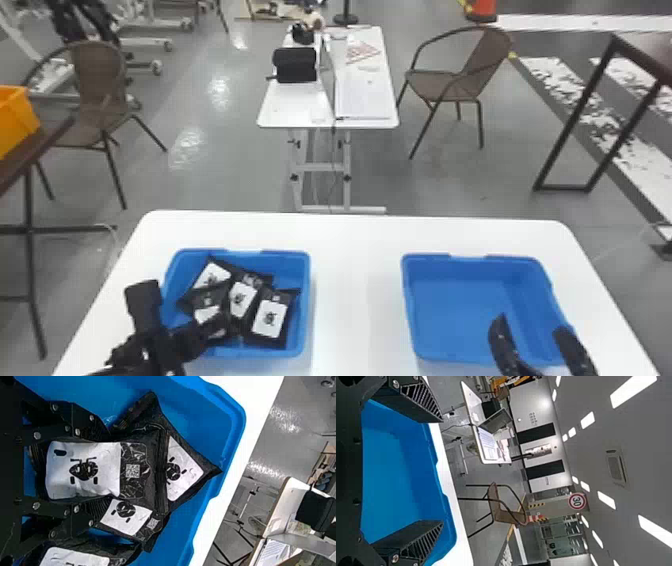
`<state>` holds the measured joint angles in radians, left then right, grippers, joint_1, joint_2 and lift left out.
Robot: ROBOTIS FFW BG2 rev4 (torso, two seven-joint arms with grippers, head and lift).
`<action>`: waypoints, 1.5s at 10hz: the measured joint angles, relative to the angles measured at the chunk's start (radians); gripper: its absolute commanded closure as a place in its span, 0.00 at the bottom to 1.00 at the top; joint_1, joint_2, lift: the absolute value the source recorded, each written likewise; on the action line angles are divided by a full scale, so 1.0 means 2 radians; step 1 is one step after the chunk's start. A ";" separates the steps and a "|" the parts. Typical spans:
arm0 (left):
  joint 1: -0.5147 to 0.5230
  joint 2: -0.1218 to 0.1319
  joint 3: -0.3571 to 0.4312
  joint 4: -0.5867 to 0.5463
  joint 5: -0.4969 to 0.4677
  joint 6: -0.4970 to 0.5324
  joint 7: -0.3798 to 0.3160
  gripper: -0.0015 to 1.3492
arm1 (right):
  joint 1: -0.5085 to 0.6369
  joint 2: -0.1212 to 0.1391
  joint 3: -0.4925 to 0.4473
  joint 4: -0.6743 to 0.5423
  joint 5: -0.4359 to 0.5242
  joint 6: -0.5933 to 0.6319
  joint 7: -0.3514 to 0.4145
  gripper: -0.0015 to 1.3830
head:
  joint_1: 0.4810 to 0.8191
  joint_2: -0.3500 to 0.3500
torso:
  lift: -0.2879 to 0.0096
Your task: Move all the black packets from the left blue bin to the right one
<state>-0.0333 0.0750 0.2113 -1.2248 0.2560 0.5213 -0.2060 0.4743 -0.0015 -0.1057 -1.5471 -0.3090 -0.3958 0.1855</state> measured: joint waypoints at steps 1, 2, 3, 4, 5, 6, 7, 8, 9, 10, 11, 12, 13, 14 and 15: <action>0.004 0.009 -0.004 0.000 0.014 -0.012 -0.011 0.89 | 0.000 0.000 0.000 0.000 -0.001 0.000 0.000 0.08 | 0.63 0.52 | 0.97; 0.009 0.012 -0.003 -0.002 0.026 -0.025 -0.032 0.89 | 0.001 0.000 0.001 0.000 -0.002 0.000 0.000 0.08 | 0.63 0.52 | 0.97; 0.017 0.011 0.002 -0.018 0.032 -0.033 -0.050 0.89 | 0.001 0.000 0.001 0.000 -0.002 0.000 0.000 0.08 | 0.63 0.51 | 0.97; 0.030 0.009 0.004 -0.048 0.040 -0.034 -0.065 0.89 | 0.000 0.000 0.001 0.000 -0.002 0.000 0.000 0.08 | 0.63 0.50 | 0.97; 0.045 0.007 0.004 -0.085 0.055 -0.031 -0.082 0.89 | -0.002 0.000 0.002 0.000 -0.002 0.000 0.001 0.08 | 0.63 0.49 | 0.97; 0.057 0.006 0.002 -0.121 0.069 -0.017 -0.111 0.89 | -0.004 0.000 0.002 0.000 -0.003 0.000 0.007 0.08 | 0.63 0.46 | 0.97; 0.057 0.007 -0.005 -0.141 0.069 0.000 -0.172 0.89 | -0.008 0.000 0.001 -0.002 -0.001 0.000 0.022 0.08 | 0.63 0.41 | 0.97; 0.039 0.012 -0.019 -0.147 0.038 0.017 -0.246 0.89 | -0.017 0.000 0.002 -0.002 0.003 0.005 0.045 0.08 | 0.63 0.38 | 0.97; 0.007 0.020 -0.040 -0.147 -0.025 0.040 -0.319 0.89 | -0.030 -0.002 0.009 -0.002 0.004 0.014 0.063 0.08 | 0.63 0.36 | 0.97; -0.031 0.025 -0.064 -0.143 -0.105 0.060 -0.388 0.89 | -0.048 -0.011 0.021 0.000 0.005 0.027 0.077 0.08 | 0.63 0.35 | 0.97; -0.065 0.020 -0.082 -0.134 -0.186 0.066 -0.447 0.89 | -0.068 -0.022 0.030 0.003 0.009 0.044 0.093 0.08 | 0.63 0.36 | 0.97; -0.092 0.005 -0.090 -0.121 -0.251 0.054 -0.488 0.89 | -0.090 -0.029 0.035 0.008 0.017 0.060 0.113 0.08 | 0.63 0.36 | 0.97; -0.112 -0.012 -0.094 -0.101 -0.293 0.033 -0.514 0.89 | -0.111 -0.031 0.035 0.016 0.021 0.072 0.131 0.08 | 0.63 0.36 | 0.97; -0.131 -0.021 -0.106 -0.075 -0.309 -0.004 -0.516 0.89 | -0.128 -0.031 0.035 0.020 0.021 0.082 0.146 0.08 | 0.63 0.35 | 0.97; -0.150 -0.026 -0.126 -0.039 -0.306 -0.069 -0.494 0.89 | -0.142 -0.031 0.036 0.025 0.020 0.088 0.157 0.08 | 0.63 0.32 | 0.97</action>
<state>-0.3337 0.0236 -0.0406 -1.3019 -0.3560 0.3832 -1.1940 0.1905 -0.0643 -0.0340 -1.4976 -0.2682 -0.2200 0.4989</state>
